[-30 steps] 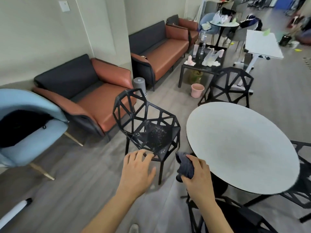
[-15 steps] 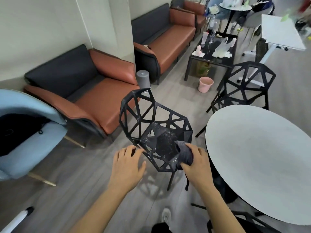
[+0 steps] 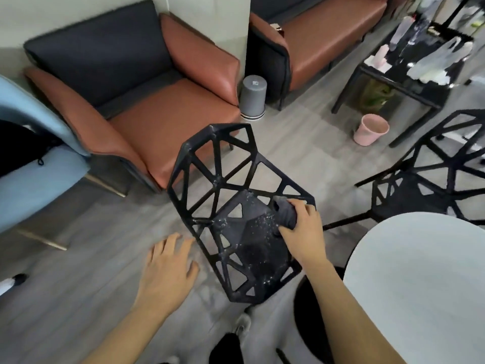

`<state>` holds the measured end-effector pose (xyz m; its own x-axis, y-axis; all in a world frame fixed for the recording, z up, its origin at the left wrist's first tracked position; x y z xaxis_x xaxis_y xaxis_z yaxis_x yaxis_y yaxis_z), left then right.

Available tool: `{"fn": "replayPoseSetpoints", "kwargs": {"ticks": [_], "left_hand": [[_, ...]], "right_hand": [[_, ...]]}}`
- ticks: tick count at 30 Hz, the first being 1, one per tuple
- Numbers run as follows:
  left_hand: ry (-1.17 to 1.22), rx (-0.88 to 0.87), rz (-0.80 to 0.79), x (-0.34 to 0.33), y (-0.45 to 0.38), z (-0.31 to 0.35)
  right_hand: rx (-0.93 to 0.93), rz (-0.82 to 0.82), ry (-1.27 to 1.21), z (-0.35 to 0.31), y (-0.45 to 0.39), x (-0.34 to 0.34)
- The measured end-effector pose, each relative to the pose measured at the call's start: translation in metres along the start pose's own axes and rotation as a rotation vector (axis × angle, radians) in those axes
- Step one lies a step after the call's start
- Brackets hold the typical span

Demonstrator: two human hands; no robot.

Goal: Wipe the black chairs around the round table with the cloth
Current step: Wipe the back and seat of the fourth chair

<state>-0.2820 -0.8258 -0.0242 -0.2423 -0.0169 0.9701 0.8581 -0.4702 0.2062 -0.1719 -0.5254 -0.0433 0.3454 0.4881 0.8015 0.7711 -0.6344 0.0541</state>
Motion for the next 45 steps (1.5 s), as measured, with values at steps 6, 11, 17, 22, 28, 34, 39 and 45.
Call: {"fn": "replayPoseSetpoints", "kwargs": {"ticks": [6, 11, 17, 22, 28, 34, 39, 45], "left_hand": [[0.013, 0.19, 0.016, -0.069, -0.082, -0.003], [0.189, 0.464, -0.091, -0.144, -0.121, -0.008], [0.438, 0.488, 0.044, -0.179, -0.137, -0.014], [0.712, 0.665, 0.045, -0.2, -0.138, -0.028], [0.642, 0.954, 0.16, -0.195, -0.16, -0.056], [0.706, 0.991, 0.171, -0.208, -0.196, -0.043], [0.681, 0.907, 0.069, -0.204, -0.252, -0.021], [0.73, 0.666, -0.031, -0.199, -0.327, 0.026]], "right_hand": [[0.133, -0.193, 0.011, 0.046, -0.125, -0.075], [0.126, -0.209, 0.142, 0.102, -0.212, -0.129], [0.043, -0.229, 0.247, 0.187, -0.259, -0.168], [-0.05, -0.265, 0.292, 0.224, -0.271, -0.183], [-0.027, -0.172, 0.179, 0.252, -0.283, -0.19], [-0.083, -0.144, 0.181, 0.239, -0.279, -0.177], [-0.176, -0.137, 0.211, 0.261, -0.267, -0.155], [-0.313, -0.004, 0.291, 0.307, -0.232, -0.124]]}}
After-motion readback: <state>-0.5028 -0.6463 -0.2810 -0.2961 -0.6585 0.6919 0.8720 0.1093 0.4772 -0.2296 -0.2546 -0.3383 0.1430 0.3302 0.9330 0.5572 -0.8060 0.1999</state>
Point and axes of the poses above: each hand's wrist, its own y-axis away from the middle knuckle, its own x-axis out of the back of the hand, z = x × y, the point moved 10 cm from there along -y, towards the middle knuckle, and after that the axes turned 7 degrees about x, right-handed, at the moved point
